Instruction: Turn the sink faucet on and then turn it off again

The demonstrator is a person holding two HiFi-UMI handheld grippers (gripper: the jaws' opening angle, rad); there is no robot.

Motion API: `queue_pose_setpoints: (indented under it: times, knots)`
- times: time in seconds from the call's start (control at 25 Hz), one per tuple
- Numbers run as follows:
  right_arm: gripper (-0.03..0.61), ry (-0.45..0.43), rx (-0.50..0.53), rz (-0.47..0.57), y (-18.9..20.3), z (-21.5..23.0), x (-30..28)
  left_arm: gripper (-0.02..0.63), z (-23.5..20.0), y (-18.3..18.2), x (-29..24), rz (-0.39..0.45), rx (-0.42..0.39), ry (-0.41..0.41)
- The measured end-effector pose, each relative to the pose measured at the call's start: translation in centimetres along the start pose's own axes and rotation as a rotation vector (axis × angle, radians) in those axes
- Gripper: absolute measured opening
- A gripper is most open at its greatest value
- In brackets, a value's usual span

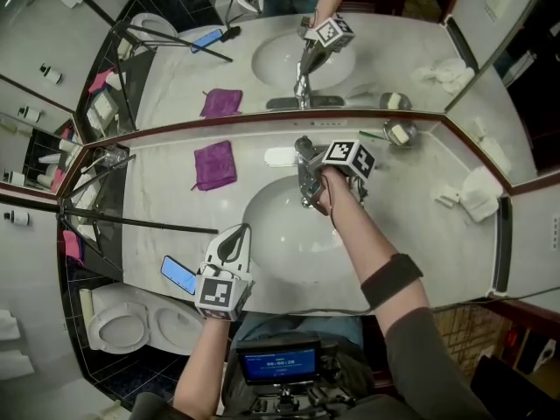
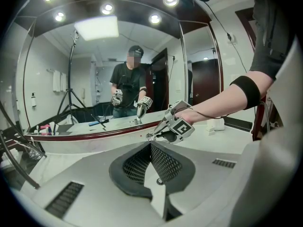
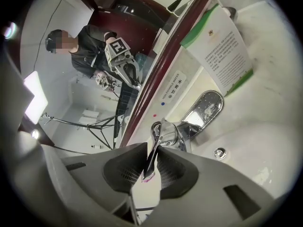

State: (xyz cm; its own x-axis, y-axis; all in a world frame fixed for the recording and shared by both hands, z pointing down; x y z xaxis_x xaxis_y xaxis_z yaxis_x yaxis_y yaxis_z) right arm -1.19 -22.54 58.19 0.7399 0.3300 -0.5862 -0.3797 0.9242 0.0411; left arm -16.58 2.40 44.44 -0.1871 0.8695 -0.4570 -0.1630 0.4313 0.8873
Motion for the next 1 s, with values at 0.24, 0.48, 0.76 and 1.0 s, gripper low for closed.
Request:
queue_pose_setpoints:
  times: [0.24,0.48,0.76,1.0]
  knots:
    - [0.085,0.092,-0.031,-0.013,-0.4,-1.1,-0.1,0.000,-0.2,-0.8,0.1,0.017,0.029,-0.013]
    - [0.097,0.184,-0.030,-0.029,-1.1,-2.2,-0.3,0.000,-1.1,-0.6,0.4,0.024,0.047,-0.031]
    - [0.101,0.178,-0.010,-0.048,-1.2,-2.2,-0.3,0.000,-1.3,-0.6,0.8,0.028,0.035,-0.026]
    - [0.110,0.167,0.000,-0.054,-1.3,-2.1,-0.3,0.000,-1.2,-0.5,1.1,0.031,0.016,-0.024]
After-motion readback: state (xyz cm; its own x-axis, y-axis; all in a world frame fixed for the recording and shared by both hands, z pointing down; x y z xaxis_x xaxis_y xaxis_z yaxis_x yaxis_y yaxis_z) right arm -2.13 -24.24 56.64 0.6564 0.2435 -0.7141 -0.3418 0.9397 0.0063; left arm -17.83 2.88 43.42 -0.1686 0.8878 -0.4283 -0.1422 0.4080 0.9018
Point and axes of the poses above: the fingertips, and each gripper's own axes: x backward along the fingers, z to its right, y out of its underside, the point moved 8 cm from there along x, backward along the fingers, and after that the axes turned 1 degree about -z, right-handed, at the moved point
